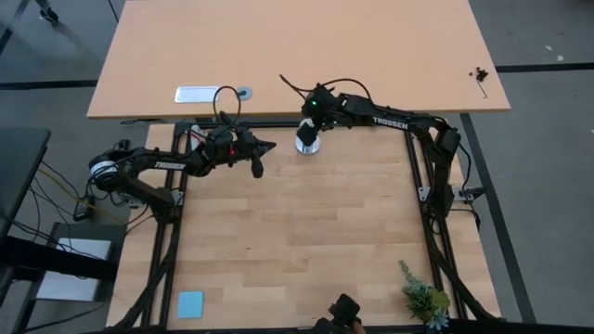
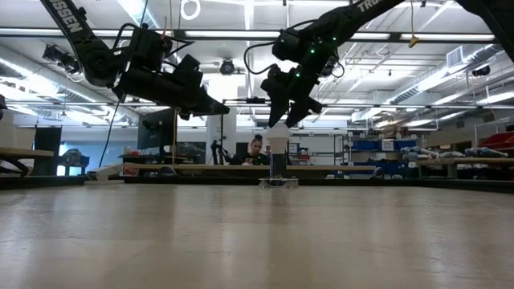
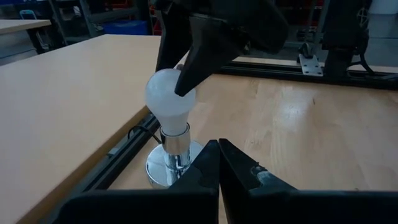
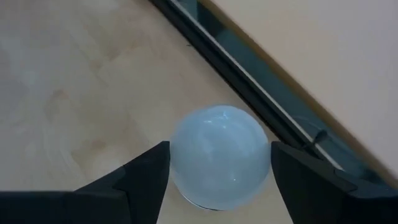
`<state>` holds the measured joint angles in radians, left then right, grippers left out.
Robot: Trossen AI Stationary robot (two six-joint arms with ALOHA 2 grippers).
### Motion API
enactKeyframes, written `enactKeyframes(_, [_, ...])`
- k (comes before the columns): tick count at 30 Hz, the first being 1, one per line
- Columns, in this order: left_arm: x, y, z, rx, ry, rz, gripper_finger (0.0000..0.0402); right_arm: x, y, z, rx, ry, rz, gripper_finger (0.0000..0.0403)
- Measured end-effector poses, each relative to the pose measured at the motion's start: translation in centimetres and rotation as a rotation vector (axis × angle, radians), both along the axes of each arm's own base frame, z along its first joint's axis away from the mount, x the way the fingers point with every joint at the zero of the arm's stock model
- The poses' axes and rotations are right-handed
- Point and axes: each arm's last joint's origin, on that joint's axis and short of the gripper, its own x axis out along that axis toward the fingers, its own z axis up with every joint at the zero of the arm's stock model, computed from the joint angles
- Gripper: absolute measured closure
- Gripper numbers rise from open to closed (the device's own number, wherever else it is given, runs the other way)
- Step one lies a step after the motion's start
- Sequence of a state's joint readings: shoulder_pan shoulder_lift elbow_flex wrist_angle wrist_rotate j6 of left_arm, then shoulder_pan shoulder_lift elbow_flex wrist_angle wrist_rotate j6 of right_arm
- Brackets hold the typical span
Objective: Screw lightbulb
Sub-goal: Remove the white lightbulb from the silver lamp
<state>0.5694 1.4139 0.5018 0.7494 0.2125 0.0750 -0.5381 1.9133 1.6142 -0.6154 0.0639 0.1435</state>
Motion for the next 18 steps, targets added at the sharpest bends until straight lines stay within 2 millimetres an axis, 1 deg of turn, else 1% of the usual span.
enactKeyframes(3, [0.0,0.0,0.0,0.000,0.000,0.000,0.0396,0.0,0.0,0.0,-0.046,0.033,0.140,0.0137])
enactKeyframes(8, [0.0,0.0,0.0,0.000,0.000,0.001,0.0396,-0.4,-0.4,0.1,-0.167,0.098,0.480,0.0159])
enactKeyframes(10, [0.0,0.0,0.0,0.000,0.000,0.001,0.0396,-0.6,-0.7,0.1,-0.215,0.129,0.555,0.0164])
enactKeyframes(13, [0.0,0.0,0.0,0.000,0.001,0.001,0.0396,-0.9,-1.1,0.2,-0.237,0.145,0.580,0.0167])
enactKeyframes(18, [0.0,0.0,0.0,0.001,0.001,0.001,0.0396,-0.9,-0.8,0.6,-0.172,0.125,0.472,0.0160])
